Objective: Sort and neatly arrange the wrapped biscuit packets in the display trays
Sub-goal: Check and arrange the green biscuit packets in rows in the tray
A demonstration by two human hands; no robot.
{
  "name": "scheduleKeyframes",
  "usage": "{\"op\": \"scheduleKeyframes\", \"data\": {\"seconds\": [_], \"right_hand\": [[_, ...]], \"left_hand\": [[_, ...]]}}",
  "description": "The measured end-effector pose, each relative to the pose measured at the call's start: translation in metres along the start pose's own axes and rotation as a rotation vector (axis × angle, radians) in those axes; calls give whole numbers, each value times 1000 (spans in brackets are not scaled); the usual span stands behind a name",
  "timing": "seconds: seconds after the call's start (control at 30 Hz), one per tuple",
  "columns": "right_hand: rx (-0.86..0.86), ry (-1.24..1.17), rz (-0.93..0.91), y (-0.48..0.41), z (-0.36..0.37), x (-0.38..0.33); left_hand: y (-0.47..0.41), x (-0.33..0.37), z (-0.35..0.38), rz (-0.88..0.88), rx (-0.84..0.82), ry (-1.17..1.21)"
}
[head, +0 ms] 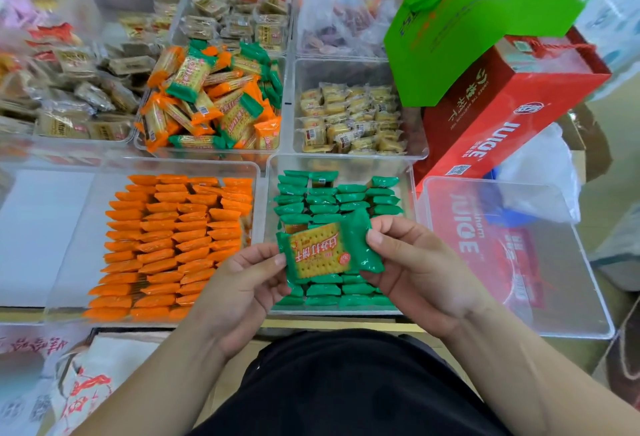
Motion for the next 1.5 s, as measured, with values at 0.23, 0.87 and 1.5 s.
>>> {"op": "scheduleKeyframes", "data": {"seconds": [0.23,0.87,1.5], "right_hand": [[218,32,123,-15,-46,19],[289,255,161,-19,-47,22],[386,208,226,-27,-64,31]], "left_hand": [[8,26,6,54,-25,-3],[7,68,-11,266,117,-670],[-12,50,-2,267,-24,-845]]}}
Point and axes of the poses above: each hand's wrist, its own y-axis away from the middle knuckle, its own z-axis out of the palm, x = y × z, the point moved 10 cm from there along -y, towards the middle knuckle, and after that the axes turned 7 degrees about z, right-handed, at the moved point
